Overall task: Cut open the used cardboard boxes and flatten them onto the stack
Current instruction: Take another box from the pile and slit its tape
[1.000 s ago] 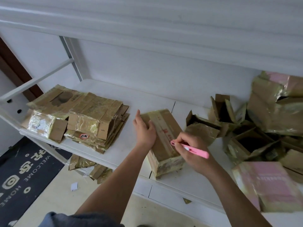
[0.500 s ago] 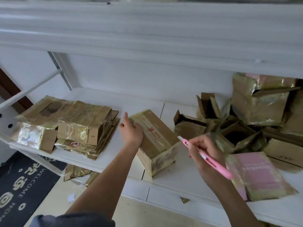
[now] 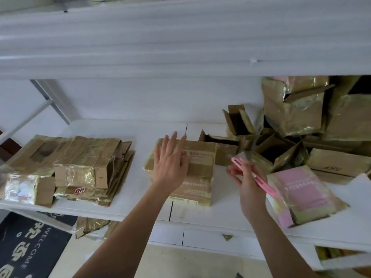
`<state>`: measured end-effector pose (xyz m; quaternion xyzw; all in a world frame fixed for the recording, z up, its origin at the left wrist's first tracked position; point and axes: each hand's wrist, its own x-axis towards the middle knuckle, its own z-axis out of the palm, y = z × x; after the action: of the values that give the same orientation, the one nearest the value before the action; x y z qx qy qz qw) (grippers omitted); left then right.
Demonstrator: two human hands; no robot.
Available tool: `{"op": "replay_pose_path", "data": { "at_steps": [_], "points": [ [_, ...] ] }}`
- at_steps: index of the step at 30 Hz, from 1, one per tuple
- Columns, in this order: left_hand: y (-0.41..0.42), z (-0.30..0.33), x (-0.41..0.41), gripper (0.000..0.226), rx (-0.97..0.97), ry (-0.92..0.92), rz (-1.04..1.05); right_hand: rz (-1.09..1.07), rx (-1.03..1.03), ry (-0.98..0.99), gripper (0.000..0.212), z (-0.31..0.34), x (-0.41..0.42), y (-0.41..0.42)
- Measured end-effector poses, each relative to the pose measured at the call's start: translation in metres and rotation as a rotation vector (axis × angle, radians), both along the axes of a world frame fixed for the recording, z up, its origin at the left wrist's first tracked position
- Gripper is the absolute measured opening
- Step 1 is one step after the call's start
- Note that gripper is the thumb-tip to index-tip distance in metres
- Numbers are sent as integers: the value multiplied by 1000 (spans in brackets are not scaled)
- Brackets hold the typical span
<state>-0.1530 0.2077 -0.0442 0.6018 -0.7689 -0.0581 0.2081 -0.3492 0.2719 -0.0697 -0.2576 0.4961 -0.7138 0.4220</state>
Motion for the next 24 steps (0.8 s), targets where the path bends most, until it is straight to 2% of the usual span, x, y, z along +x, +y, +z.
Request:
{"op": "replay_pose_path", "data": {
  "at_steps": [3,6,9,15,24],
  "points": [
    [-3,-15,-2,52,59,-153,-15,53,6,-73,9,1,3,-10],
    [-5,-17,-2,56,26,-160,0,45,-4,14,4,-1,9,-17],
    [-5,-19,-2,57,4,-173,7,54,-31,102,10,-3,16,-21],
    [-6,-21,-3,58,-3,-156,18,65,-84,120,8,-8,20,-24],
    [-5,-23,-4,63,-11,-182,32,111,-20,208,17,-6,14,-29]
  ]
}}
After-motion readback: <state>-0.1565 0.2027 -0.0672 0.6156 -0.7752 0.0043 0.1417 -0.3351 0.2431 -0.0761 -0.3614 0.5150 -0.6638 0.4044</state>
